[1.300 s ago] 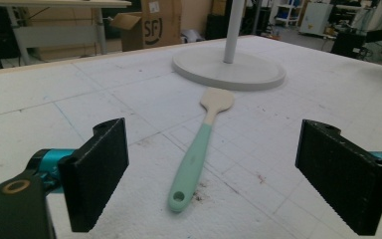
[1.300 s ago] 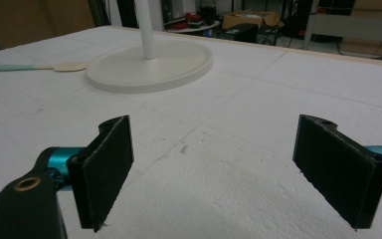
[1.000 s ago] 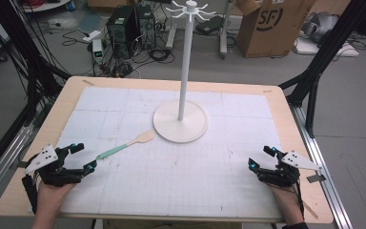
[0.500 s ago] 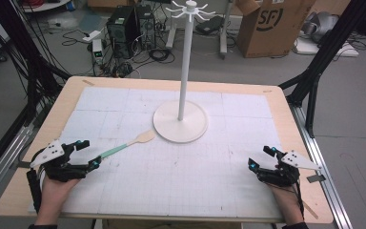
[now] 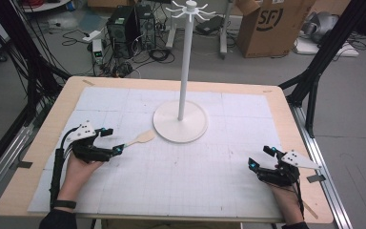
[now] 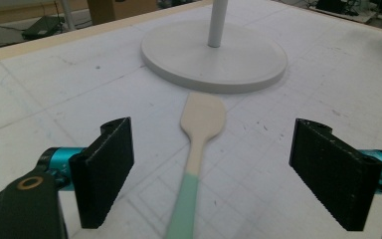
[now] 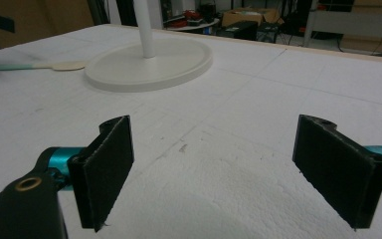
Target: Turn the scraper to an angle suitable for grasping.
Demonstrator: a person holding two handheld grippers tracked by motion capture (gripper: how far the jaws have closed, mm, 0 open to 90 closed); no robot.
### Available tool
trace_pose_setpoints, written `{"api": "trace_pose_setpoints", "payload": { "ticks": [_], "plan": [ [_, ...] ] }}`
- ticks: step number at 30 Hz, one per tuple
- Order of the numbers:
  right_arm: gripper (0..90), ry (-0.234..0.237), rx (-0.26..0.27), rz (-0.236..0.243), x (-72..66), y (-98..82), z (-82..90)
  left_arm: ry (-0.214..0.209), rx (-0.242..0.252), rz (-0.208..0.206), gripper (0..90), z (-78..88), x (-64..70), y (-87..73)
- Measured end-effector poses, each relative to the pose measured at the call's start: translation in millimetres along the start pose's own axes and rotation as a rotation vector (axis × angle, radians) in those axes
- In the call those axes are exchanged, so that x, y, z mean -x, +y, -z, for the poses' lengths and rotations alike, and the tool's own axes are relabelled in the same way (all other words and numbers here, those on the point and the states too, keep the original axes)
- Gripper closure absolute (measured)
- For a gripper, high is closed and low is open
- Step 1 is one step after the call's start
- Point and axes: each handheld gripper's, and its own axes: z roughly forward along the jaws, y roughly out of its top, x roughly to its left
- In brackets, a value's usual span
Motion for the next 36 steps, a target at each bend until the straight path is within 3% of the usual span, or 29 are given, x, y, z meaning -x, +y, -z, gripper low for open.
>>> {"api": "trace_pose_setpoints", "payload": {
  "ticks": [3, 6, 10, 13, 14, 16, 19, 21, 23, 26, 27, 31, 36],
  "plan": [
    [15.6, 0.000, -0.001, -0.003, 0.0, 0.0, 0.0, 0.025, -0.057, -0.030, 22.4, -14.3, -1.4, 1.6],
    [15.6, 0.001, -0.002, -0.002, 0.5, 0.0, -0.1, 0.020, -0.087, -0.047, 25.2, -27.2, -2.7, 2.5],
    [15.6, 0.002, -0.003, -0.002, 0.6, 0.1, 0.0, 0.030, -0.170, -0.053, 34.9, -40.5, -4.8, 2.5],
    [15.6, 0.002, -0.002, 0.000, 0.4, 0.1, -0.2, 0.025, -0.207, -0.080, 45.8, -45.9, -3.6, 3.2],
    [15.6, 0.002, -0.002, 0.000, 0.4, 0.1, -0.2, 0.033, -0.220, -0.093, 45.8, -47.5, -2.5, 3.1],
    [15.6, 0.003, -0.002, -0.001, 0.4, 0.1, -0.2, 0.039, -0.252, -0.113, 57.7, -49.2, -1.3, 2.2],
    [15.6, 0.002, -0.001, 0.002, 0.4, 0.0, -0.4, 0.037, -0.301, -0.121, 63.7, -51.8, -0.7, -1.3],
    [15.7, 0.001, -0.002, 0.000, 0.4, 0.1, -0.2, 0.035, -0.300, -0.114, 64.9, -51.7, -1.6, -1.1],
    [15.7, 0.002, -0.002, -0.001, 0.4, 0.1, -0.2, 0.048, -0.309, -0.074, 67.7, -52.3, -0.8, -0.4],
    [15.8, 0.002, -0.003, -0.002, 0.4, 0.1, -0.2, 0.045, -0.321, -0.091, 77.1, -53.2, 1.5, 1.0],
    [15.8, 0.002, -0.003, -0.001, 0.4, 0.1, -0.2, 0.045, -0.318, -0.078, 78.9, -53.3, 0.8, 0.9],
    [15.8, 0.000, -0.003, -0.002, 0.3, 0.0, -0.2, 0.033, -0.314, -0.059, 79.5, -52.7, -1.6, 0.2],
    [15.8, 0.001, -0.004, 0.000, 0.5, 0.0, -0.2, 0.034, -0.317, -0.080, 80.8, -51.6, -0.4, 1.0]
  ]
}}
